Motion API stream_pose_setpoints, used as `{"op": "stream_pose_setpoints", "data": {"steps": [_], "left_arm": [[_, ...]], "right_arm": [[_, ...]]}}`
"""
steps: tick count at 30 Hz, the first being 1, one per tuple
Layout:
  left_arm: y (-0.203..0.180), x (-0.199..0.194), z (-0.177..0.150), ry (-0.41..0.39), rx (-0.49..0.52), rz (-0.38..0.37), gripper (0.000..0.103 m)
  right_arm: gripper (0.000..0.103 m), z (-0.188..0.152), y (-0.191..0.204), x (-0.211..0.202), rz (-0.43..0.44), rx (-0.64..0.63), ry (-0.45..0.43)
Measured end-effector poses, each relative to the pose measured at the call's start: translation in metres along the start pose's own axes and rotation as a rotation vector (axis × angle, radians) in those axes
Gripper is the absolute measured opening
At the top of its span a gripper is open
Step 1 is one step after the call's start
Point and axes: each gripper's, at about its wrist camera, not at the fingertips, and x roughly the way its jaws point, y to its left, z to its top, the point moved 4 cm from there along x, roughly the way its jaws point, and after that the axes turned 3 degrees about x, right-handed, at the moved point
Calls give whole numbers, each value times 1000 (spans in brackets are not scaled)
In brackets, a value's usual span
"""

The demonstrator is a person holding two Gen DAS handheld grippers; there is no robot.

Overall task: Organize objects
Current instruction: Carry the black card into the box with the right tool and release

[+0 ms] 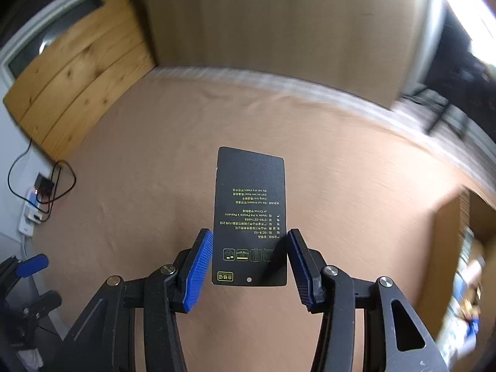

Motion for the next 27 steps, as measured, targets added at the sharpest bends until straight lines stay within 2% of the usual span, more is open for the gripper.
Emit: {"op": "stream_pose_setpoints", "data": {"steps": [7,14,22,25,27], "left_arm": [[-42,9,10,7,71,-41,74],[-84,10,14,1,134,-71,74],[-120,9,20,-9,174,-88,74],[-132,6,20,-12,191,-97,74],[-140,4,20,-17,205,-103,74]], "right_arm": [[45,-33,-77,-60,-123,170,-88],[45,-61,-155,-88,-232,310,-115],[46,-74,-194,-100,-251,384,-156],[58,-74,-202,-103,-258,397,-169],[61,-76,-204,-107,-259,399,-176]]}}
